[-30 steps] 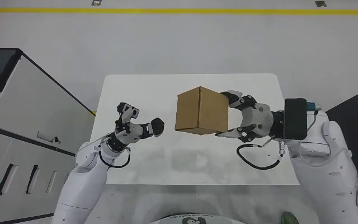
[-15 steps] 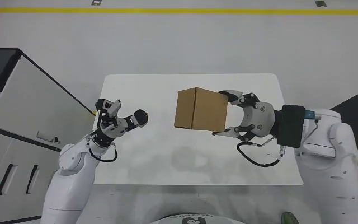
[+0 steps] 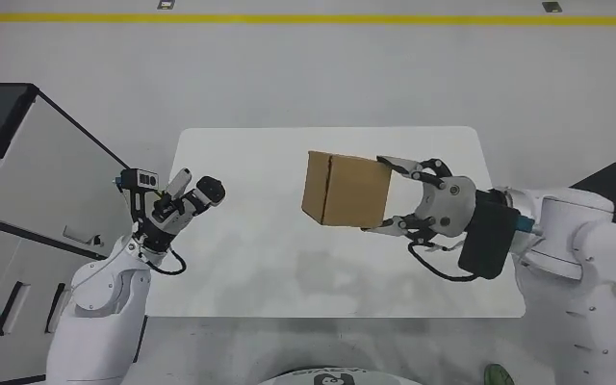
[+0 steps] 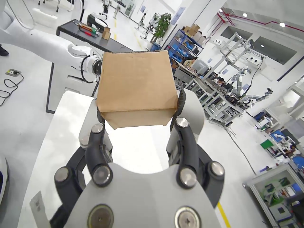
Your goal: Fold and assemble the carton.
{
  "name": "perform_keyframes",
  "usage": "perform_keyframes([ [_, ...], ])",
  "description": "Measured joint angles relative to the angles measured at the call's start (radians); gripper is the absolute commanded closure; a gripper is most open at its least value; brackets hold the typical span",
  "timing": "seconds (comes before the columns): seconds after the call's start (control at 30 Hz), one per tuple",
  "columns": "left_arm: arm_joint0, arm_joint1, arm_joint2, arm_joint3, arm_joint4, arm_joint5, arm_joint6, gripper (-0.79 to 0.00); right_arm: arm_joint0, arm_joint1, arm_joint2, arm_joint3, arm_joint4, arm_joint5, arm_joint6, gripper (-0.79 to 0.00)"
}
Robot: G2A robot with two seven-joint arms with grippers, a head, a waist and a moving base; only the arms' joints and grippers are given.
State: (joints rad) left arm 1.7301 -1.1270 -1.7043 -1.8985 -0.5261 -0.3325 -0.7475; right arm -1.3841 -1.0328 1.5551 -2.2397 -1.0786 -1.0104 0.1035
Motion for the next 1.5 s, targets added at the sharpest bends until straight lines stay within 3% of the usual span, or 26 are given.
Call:
perform_keyframes([
  [0.17, 0.004, -0.001, -0.033, -0.017, 0.161, -0.068, 0.103, -0.785, 0.013, 0.003, 0.006, -0.046, -0.092, -0.002, -0.028, 0.0],
  [0.4, 0.024, -0.006, -0.077, -0.044, 0.426, -0.182, 0.289, -0.785, 0.037, 0.012, 0.014, -0.106, -0.321, -0.002, -0.175, 0.0],
  [0.53, 0.025, -0.007, -0.077, -0.045, 0.437, -0.187, 0.296, -0.785, 0.046, 0.017, 0.009, -0.111, -0.449, -0.002, -0.27, 0.0],
  [0.77, 0.025, -0.006, -0.077, -0.045, 0.436, -0.187, 0.295, -0.785, 0.066, 0.02, -0.002, -0.11, -0.458, -0.002, -0.277, 0.0],
  [0.97, 0.025, -0.006, -0.077, -0.045, 0.436, -0.187, 0.295, -0.785, 0.164, 0.049, -0.068, -0.11, -0.754, 0.008, -0.458, 0.0],
  [1.23, 0.025, -0.006, -0.077, -0.045, 0.436, -0.187, 0.295, -0.785, 0.126, 0.078, -0.082, -0.11, -1.076, 0.195, -0.7, 0.0],
  [1.5, 0.025, -0.006, -0.077, -0.045, 0.436, -0.187, 0.295, -0.785, 0.101, 0.096, -0.084, -0.11, -1.234, 0.348, -0.839, 0.0],
])
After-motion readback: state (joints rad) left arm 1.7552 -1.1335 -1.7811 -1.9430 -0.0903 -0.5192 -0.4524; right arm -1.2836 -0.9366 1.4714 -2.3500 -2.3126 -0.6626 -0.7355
